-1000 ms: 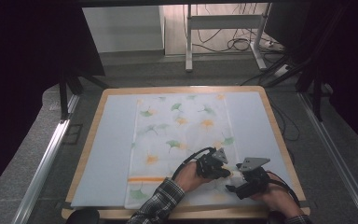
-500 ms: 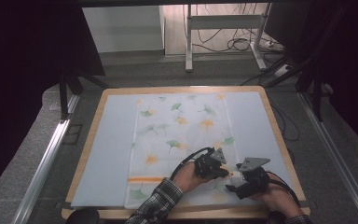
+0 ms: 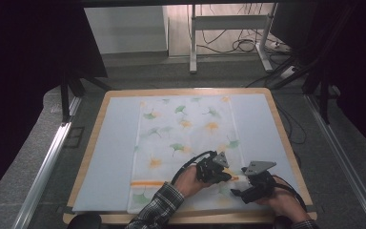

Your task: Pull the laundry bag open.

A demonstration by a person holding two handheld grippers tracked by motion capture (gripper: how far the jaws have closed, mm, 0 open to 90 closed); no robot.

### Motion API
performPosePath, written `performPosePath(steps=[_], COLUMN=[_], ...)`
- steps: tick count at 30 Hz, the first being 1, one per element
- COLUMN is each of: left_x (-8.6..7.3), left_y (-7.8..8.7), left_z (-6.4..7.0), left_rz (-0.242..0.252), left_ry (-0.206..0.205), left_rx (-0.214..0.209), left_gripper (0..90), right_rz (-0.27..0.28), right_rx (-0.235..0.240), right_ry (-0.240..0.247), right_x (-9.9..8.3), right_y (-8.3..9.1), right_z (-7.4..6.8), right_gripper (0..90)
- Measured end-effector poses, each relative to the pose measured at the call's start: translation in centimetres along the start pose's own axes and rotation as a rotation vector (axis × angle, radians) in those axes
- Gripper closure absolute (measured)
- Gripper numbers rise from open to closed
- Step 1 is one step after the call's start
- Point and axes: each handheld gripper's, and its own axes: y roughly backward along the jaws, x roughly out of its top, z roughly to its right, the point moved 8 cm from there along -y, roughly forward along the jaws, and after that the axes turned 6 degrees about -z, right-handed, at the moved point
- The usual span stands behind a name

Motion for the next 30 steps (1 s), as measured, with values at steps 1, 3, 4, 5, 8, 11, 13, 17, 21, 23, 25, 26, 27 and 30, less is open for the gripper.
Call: performPosePath(steps=[1, 3, 4, 5, 8, 11, 13, 17, 21, 23, 25, 26, 27, 30], left_x=[-0.1, -0.2, -0.3, -0.3, -0.4, -0.6, -0.7, -1.0, -1.2, -1.2, -1.3, -1.4, -1.4, -1.6], left_y=[0.1, 0.2, 0.3, 0.3, 0.4, 0.7, 0.8, 1.0, 1.2, 1.2, 1.3, 1.4, 1.5, 1.6], left_z=[0.0, 0.0, 0.0, 0.0, 0.0, 0.0, 0.0, 0.0, 0.0, 0.0, 0.0, 0.1, 0.1, 0.1], left_rz=[-0.001, -0.001, 0.001, 0.004, -0.003, -0.003, -0.002, 0.000, 0.003, 0.002, 0.000, 0.000, 0.001, -0.001], left_ry=[-0.003, -0.001, 0.000, 0.001, -0.001, 0.002, 0.002, 0.005, 0.012, 0.009, 0.007, 0.008, 0.011, 0.010], left_rx=[0.001, 0.001, 0.002, 0.002, 0.006, 0.006, 0.007, 0.006, 0.005, 0.008, 0.009, 0.011, 0.010, 0.012], left_gripper=[90.0, 90.0, 90.0, 90.0, 90.0, 90.0, 90.0, 90.0, 90.0, 90.0, 90.0, 90.0, 90.0, 90.0], right_rz=[0.000, 0.000, 0.000, 0.000, -0.001, 0.000, 0.000, 0.000, 0.001, 0.000, 0.000, 0.000, 0.000, 0.001], right_rx=[0.000, 0.000, 0.001, 0.001, 0.001, 0.001, 0.001, 0.001, -0.001, -0.001, -0.001, 0.000, 0.000, 0.000], right_ry=[0.000, 0.000, 0.000, 0.000, 0.000, 0.000, 0.000, 0.000, 0.001, 0.001, 0.002, 0.001, 0.001, 0.001], right_x=[0.0, 0.0, 0.0, 0.0, 0.0, 0.0, 0.0, 0.0, 0.0, 0.0, 0.0, 0.0, 0.0, 0.0], right_y=[0.0, 0.0, 0.0, 0.0, 0.0, 0.0, 0.0, 0.0, 0.0, 0.0, 0.0, 0.0, 0.0, 0.0], right_z=[0.0, 0.0, 0.0, 0.0, 0.0, 0.0, 0.0, 0.0, 0.0, 0.0, 0.0, 0.0, 0.0, 0.0], right_gripper=[8.6, 8.6, 8.6, 8.6, 8.6, 8.6, 8.6, 8.6, 8.6, 8.6, 8.6, 8.6, 8.6, 8.6])
